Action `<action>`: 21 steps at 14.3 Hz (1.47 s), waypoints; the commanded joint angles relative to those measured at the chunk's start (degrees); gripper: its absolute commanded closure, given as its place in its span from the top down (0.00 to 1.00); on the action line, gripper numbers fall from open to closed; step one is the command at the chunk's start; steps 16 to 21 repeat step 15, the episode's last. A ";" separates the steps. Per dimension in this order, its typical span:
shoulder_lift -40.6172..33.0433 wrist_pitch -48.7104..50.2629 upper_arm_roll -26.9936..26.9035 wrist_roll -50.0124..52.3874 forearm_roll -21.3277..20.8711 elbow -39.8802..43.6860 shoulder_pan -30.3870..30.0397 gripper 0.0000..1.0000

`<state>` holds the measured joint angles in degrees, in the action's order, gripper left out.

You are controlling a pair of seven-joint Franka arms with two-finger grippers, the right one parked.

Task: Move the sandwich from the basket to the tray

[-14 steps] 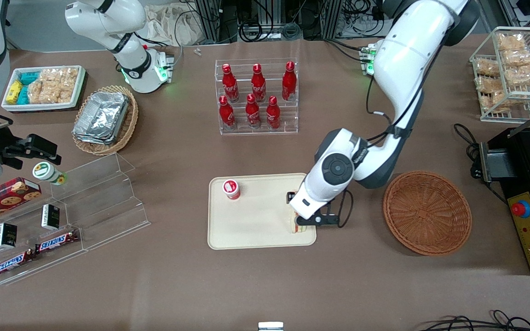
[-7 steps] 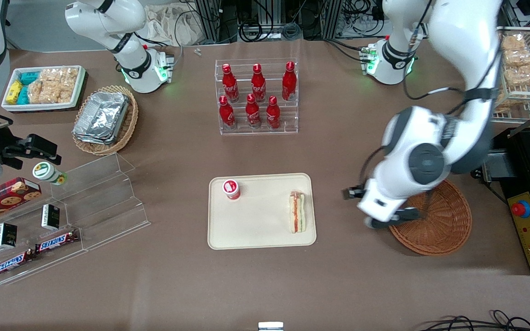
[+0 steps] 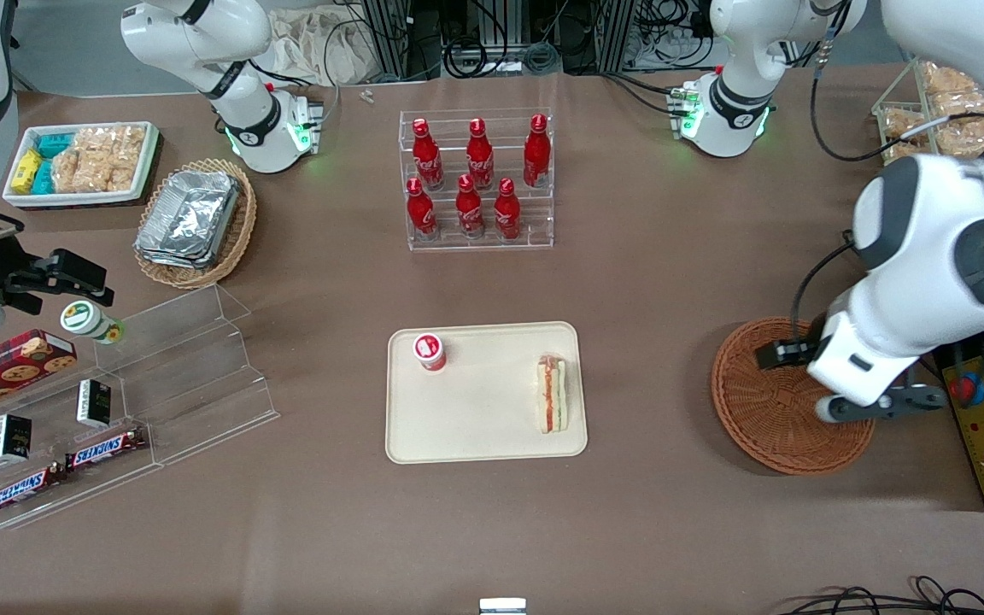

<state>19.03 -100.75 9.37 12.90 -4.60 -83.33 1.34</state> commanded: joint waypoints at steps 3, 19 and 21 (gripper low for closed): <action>-1.45 1.17 0.38 -9.91 -0.94 2.82 -1.87 1.00; -1.46 4.77 0.38 -9.48 -1.38 7.40 -2.66 1.00; -1.46 4.77 0.38 -9.48 -1.38 7.40 -2.66 1.00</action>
